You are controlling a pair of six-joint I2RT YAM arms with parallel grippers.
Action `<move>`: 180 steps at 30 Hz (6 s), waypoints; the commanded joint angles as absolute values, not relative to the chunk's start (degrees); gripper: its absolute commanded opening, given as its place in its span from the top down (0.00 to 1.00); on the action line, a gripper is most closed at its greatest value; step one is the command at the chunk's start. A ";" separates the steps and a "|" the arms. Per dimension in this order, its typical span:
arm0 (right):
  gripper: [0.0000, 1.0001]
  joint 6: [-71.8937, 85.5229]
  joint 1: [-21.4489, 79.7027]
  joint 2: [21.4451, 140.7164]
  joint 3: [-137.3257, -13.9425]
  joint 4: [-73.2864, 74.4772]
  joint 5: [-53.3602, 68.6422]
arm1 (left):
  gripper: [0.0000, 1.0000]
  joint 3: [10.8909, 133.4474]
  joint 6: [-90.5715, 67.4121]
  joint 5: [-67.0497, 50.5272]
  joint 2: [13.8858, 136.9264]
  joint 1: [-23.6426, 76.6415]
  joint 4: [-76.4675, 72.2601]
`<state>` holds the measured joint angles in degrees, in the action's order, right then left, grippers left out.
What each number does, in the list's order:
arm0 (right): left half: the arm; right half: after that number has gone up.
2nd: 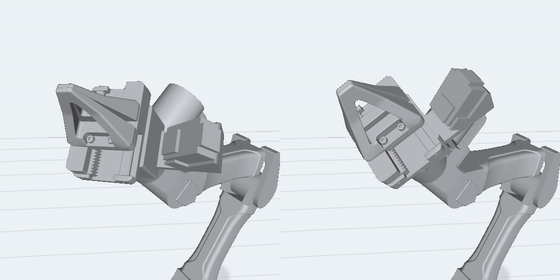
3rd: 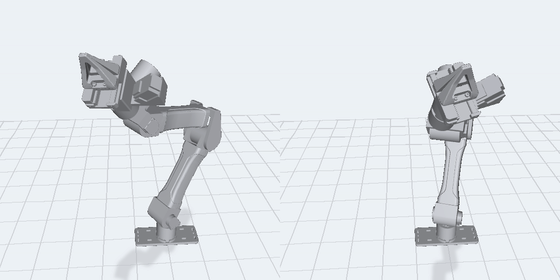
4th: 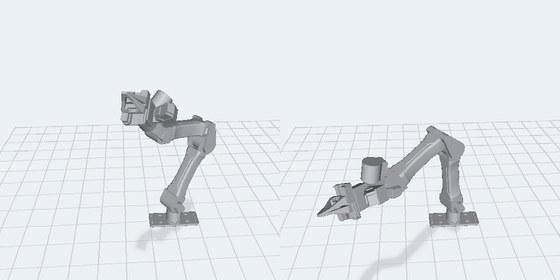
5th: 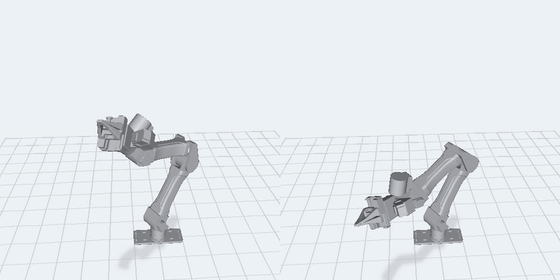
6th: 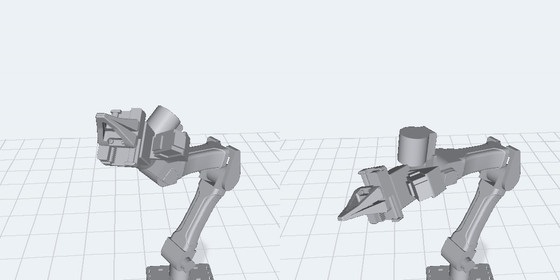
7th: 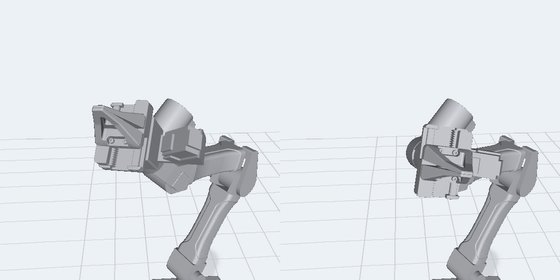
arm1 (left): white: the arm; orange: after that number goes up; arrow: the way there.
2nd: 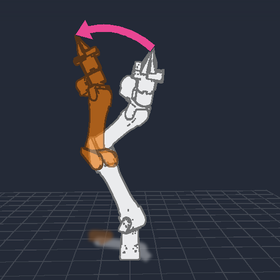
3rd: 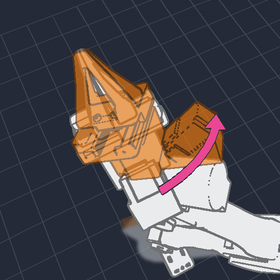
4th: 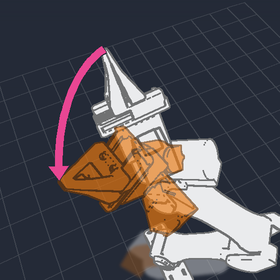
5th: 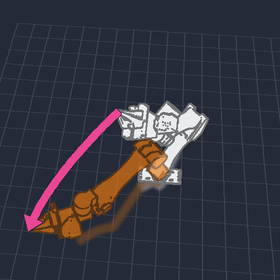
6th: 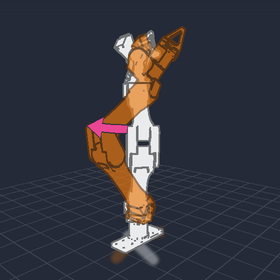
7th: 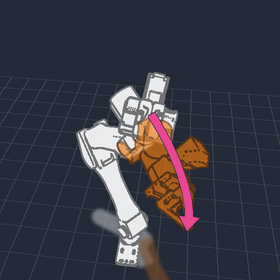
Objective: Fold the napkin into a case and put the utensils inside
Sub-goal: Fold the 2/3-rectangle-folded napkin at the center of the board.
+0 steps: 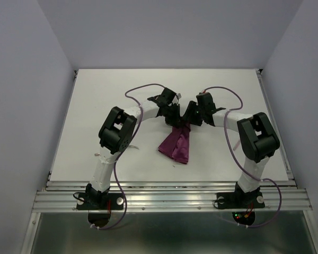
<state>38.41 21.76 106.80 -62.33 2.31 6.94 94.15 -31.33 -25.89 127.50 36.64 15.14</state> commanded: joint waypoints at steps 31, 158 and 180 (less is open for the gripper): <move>0.99 44.73 21.80 109.51 -63.02 4.39 2.20 | 0.46 91.60 -19.25 -19.51 113.39 36.21 25.32; 0.39 41.13 21.80 95.28 -56.79 9.15 5.26 | 1.00 76.02 -24.61 -29.26 109.87 42.10 12.83; 0.43 40.69 31.64 79.80 -38.59 9.58 17.40 | 1.00 72.69 -24.43 -33.05 105.30 38.50 11.16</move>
